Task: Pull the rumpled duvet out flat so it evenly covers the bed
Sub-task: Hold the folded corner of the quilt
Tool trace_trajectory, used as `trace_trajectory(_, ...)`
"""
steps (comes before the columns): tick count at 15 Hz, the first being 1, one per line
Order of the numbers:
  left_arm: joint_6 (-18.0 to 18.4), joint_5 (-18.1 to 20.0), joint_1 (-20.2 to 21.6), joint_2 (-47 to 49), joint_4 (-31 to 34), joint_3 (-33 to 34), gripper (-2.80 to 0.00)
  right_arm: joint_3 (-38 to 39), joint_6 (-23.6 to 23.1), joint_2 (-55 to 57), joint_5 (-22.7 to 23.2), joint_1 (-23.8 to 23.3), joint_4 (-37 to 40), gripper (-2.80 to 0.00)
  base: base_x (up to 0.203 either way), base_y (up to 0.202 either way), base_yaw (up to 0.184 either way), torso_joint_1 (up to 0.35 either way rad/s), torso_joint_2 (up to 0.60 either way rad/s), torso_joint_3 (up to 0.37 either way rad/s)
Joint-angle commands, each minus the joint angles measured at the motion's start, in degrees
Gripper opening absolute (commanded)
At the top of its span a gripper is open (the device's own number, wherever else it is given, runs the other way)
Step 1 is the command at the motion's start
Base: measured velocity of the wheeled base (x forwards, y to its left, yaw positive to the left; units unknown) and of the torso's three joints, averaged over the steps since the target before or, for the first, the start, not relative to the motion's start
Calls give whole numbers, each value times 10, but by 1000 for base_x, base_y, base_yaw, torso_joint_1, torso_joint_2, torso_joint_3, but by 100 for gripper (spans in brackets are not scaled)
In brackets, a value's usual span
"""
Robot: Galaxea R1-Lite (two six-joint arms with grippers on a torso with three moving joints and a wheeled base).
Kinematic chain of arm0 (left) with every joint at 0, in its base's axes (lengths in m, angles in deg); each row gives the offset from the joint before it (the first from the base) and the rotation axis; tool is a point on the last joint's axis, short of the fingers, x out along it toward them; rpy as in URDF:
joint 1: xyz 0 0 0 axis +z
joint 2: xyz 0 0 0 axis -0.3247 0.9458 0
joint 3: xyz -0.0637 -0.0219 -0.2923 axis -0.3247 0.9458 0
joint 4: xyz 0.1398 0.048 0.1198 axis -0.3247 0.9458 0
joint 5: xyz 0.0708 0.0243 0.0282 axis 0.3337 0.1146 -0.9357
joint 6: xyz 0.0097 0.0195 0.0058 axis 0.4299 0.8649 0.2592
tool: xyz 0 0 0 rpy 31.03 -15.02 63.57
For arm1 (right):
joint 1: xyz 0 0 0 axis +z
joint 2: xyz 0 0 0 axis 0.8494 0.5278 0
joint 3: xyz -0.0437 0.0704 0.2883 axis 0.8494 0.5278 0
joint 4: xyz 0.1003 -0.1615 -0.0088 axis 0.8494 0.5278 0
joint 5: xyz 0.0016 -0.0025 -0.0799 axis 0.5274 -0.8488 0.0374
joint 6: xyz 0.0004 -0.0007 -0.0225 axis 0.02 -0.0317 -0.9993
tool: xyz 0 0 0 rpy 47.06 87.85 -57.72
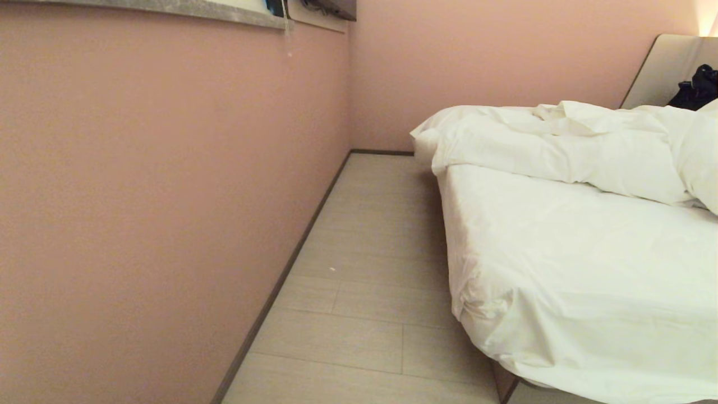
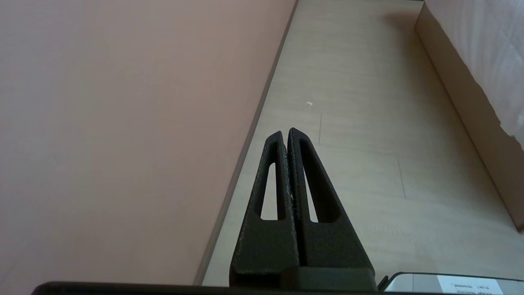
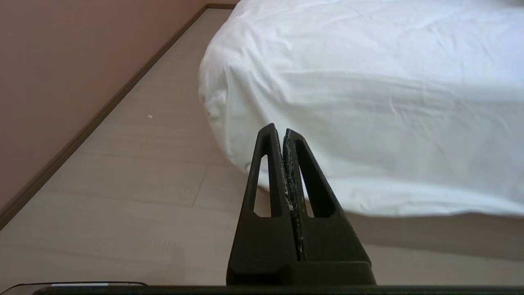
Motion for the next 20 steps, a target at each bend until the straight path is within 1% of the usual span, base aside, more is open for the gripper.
trace_trajectory(1, 0, 0, 0, 0, 0, 0, -280, 0, 0, 0, 0, 0, 0, -280, 198, 0, 0, -1, 1, 7)
trace_trajectory(5, 0, 0, 0, 0, 0, 0, -280, 0, 0, 0, 0, 0, 0, -280, 166, 0, 1, 5, -1, -2)
trace_trajectory(9, -5, 0, 0, 0, 0, 0, -280, 0, 0, 0, 0, 0, 0, -280, 0, 0, 0, 0, 0, 0)
trace_trajectory(20, 5, -1, 0, 0, 0, 1, -280, 0, 0, 0, 1, 0, 0, -280, 0, -6, 0, 0, 0, 0)
